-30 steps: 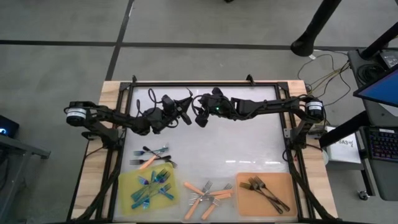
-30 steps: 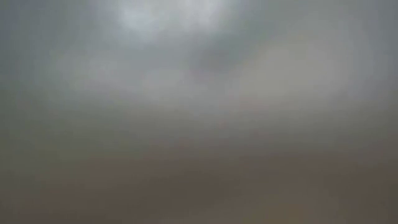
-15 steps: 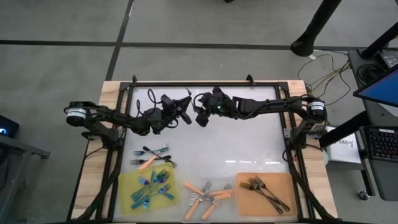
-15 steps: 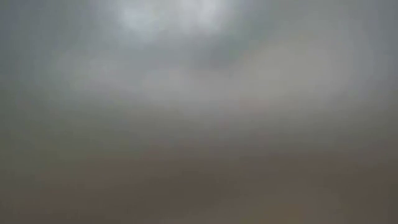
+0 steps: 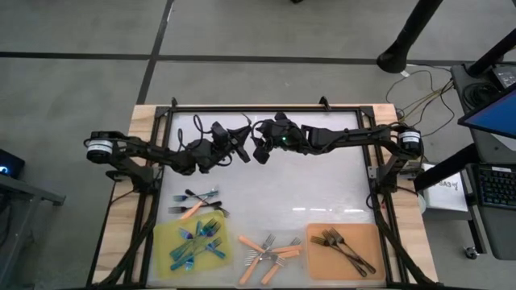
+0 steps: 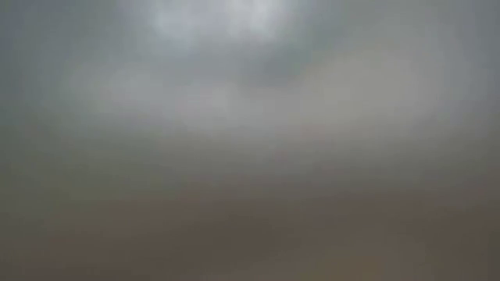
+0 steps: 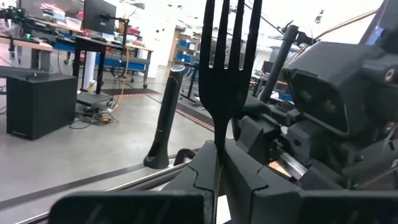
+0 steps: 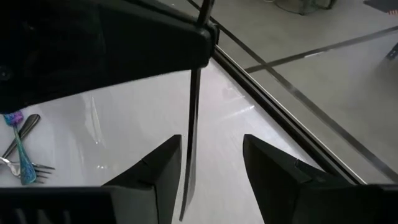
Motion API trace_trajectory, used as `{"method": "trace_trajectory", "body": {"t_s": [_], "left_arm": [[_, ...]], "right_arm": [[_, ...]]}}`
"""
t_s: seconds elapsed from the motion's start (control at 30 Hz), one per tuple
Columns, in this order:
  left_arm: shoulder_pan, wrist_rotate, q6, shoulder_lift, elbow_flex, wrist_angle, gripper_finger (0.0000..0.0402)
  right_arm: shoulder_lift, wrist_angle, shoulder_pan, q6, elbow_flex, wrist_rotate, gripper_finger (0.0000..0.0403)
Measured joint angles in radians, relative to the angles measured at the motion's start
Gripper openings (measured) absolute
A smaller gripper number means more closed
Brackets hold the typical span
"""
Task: Sort silverware by color (type)
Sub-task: Put the black fork into the orange bin
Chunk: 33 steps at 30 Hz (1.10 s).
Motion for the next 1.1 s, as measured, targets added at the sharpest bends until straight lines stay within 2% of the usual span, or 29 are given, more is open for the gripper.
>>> {"method": "trace_trajectory", "body": {"t_s": [0.27,0.37,0.53,0.67,0.9,1.0,1.1], "left_arm": [[-0.006,0.031,0.0,0.0,0.007,0.0,0.0],[-0.006,0.044,-0.003,0.0,0.007,0.0,0.0],[-0.006,0.071,-0.003,0.0,0.007,0.0,0.0],[-0.006,0.073,-0.004,0.001,0.007,-0.009,0.0002],[-0.008,0.092,0.004,0.0,0.007,-0.05,0.0056],[-0.008,0.127,-0.012,0.0,0.007,-0.055,0.0084],[-0.009,0.209,-0.037,-0.004,0.007,-0.065,0.0106]], "right_arm": [[0.001,0.0,0.0,-0.002,0.0,0.0,0.0143],[0.001,-0.001,0.0,-0.001,0.0,0.001,0.0111],[0.001,-0.001,0.001,-0.017,0.0,-0.001,0.0023],[0.001,-0.026,0.002,-0.026,0.01,-0.004,0.0011],[-0.012,-0.299,-0.002,-0.093,0.152,0.058,0.0008],[-0.019,-0.5,0.0,-0.137,0.254,0.128,0.0008],[-0.019,-0.763,0.003,-0.107,0.359,0.14,0.0008]]}}
